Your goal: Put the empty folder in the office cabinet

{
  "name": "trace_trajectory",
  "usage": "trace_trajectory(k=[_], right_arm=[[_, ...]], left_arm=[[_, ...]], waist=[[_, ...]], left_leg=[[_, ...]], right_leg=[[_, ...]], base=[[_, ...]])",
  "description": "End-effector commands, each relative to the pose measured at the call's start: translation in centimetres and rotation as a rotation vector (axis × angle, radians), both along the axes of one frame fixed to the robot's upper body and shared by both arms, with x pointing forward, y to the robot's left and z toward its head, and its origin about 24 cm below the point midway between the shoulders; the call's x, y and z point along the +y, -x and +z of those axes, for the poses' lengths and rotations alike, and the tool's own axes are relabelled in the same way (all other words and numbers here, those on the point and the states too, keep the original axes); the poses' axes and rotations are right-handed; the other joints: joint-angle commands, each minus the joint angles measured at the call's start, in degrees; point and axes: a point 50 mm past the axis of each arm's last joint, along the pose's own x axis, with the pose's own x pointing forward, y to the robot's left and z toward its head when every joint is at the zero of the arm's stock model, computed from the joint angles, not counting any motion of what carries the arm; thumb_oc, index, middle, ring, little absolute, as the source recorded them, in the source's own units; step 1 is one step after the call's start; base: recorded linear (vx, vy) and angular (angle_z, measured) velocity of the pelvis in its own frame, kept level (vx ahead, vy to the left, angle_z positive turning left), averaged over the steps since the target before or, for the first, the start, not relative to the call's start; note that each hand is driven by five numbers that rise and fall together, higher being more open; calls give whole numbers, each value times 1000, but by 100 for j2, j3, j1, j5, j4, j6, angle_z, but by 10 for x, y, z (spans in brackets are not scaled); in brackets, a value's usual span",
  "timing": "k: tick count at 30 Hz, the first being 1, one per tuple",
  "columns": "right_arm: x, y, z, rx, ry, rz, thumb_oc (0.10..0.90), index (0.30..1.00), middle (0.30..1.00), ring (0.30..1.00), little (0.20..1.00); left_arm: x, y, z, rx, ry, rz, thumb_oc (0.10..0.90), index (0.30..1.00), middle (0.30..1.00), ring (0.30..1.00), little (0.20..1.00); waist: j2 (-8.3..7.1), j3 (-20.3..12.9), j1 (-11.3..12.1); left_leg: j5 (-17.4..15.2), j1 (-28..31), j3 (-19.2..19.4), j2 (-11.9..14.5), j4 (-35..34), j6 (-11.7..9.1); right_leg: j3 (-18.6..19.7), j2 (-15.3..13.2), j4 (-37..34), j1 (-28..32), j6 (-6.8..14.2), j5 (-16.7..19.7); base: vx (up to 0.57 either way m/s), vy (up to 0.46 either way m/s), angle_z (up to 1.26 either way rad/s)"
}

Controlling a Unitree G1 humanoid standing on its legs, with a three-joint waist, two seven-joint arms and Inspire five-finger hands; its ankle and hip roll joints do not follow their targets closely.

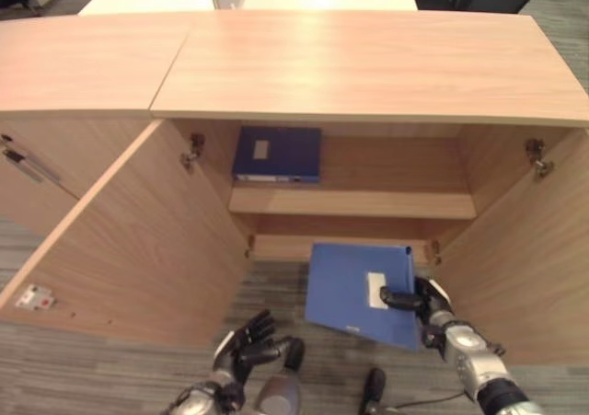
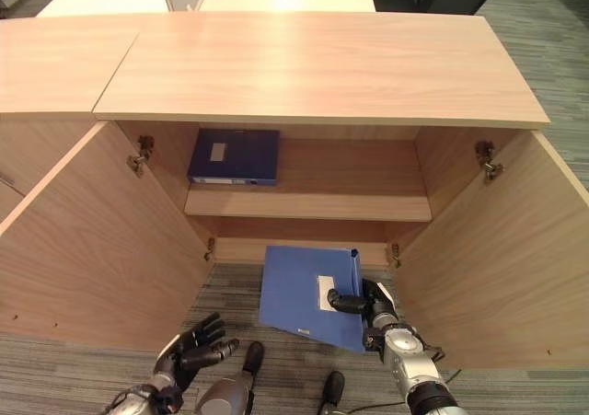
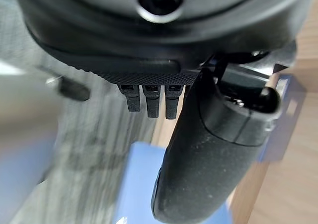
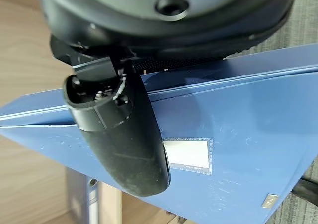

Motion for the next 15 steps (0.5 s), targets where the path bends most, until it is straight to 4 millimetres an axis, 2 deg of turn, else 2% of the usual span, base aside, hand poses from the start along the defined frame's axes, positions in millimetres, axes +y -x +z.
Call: trace_trajectory(k=[1,2,3,4,5,6,7,8,9,10,11,13,14,15], right_arm=[[11,-31,37,-227,-84,-22,400,300,300,300,300],[15,-31,35,-221,-104,-29,400,300,300,300,300],[24,-35,34,-219,-151,-43,400,300,300,300,300],[29,-37,33,-216,-164,-45,400,300,300,300,300],[29,-37,33,-217,-164,-45,400,300,300,300,300],[34,-39,33,-214,-180,-42,400,300,300,300,300],[42,-42,35,-214,-198,-20,400,300,300,300,300],[46,-43,38,-224,-211,9,400,300,300,300,300],[46,-43,38,-223,-211,9,400,300,300,300,300],[51,-43,40,-233,-242,30,400,300,300,300,300],[51,-43,40,-233,-242,30,400,300,300,300,300],[54,-44,46,-263,-297,28,400,300,300,300,300],[52,-47,59,-331,-380,6,400,300,300,300,300],[52,-47,59,-331,-380,6,400,300,300,300,300]], left_arm=[[20,23,-25,172,-148,56,800,900,900,900,900],[21,29,-32,222,-150,81,800,900,900,900,900],[29,56,-53,408,-216,154,800,900,900,900,900],[32,71,-60,499,-250,165,800,900,900,900,900],[32,71,-60,499,-250,165,800,900,900,900,900],[34,89,-65,584,-270,170,800,900,900,900,900],[39,123,-70,720,-292,195,800,900,900,900,900],[38,151,-71,808,-304,171,800,900,900,900,900],[38,151,-71,809,-304,171,800,900,900,900,900],[41,166,-70,851,-323,141,800,900,900,900,900],[41,166,-70,851,-323,141,800,900,900,900,900],[40,172,-70,860,-327,115,800,900,900,900,900],[44,171,-69,848,-341,123,800,900,900,900,900],[44,171,-69,848,-340,123,800,900,900,900,900]], waist=[[-375,-408,88],[-390,-427,76],[-438,-448,63],[-471,-447,75],[-468,-459,75],[-481,-482,77],[-484,-515,76],[-468,-497,71],[-472,-501,77],[-456,-407,60],[-456,-405,60],[-479,-355,71],[-500,-310,11],[-497,-311,9]], left_leg=[[216,-744,-8,-122,99,68],[183,-783,16,-149,159,97],[36,-836,99,-253,310,185],[-72,-830,178,-321,379,245],[-64,-850,177,-316,379,246],[-149,-832,258,-374,424,309],[-310,-740,417,-476,462,436],[-405,-604,563,-597,433,566],[-404,-604,573,-601,429,570],[-456,-378,676,-670,346,652],[-456,-376,677,-670,345,652],[-497,-169,767,-690,186,688],[-512,-102,781,-629,92,666],[-512,-102,777,-626,92,664]], right_leg=[[-196,162,-1655,1765,409,157],[-159,115,-1648,1717,424,181],[-94,-82,-1535,1585,529,211],[-70,-202,-1440,1523,593,214],[-68,-196,-1444,1504,593,225],[-28,-327,-1332,1407,656,276],[10,-628,-968,1190,773,437],[17,-971,-534,989,840,771],[28,-978,-527,978,844,769],[-114,-1271,-87,770,777,1120],[-114,-1271,-86,772,777,1120],[-564,-1519,31,627,706,1390],[-813,-1393,-157,548,687,1352],[-817,-1389,-159,551,684,1351]], base=[[80,141,18],[145,298,-12],[131,299,-28],[109,250,-36],[83,189,-28],[113,307,-27],[182,503,-20],[141,409,-13],[114,366,-57],[48,168,-62],[65,231,-65],[62,93,-21],[56,17,-28],[26,-29,-27]])
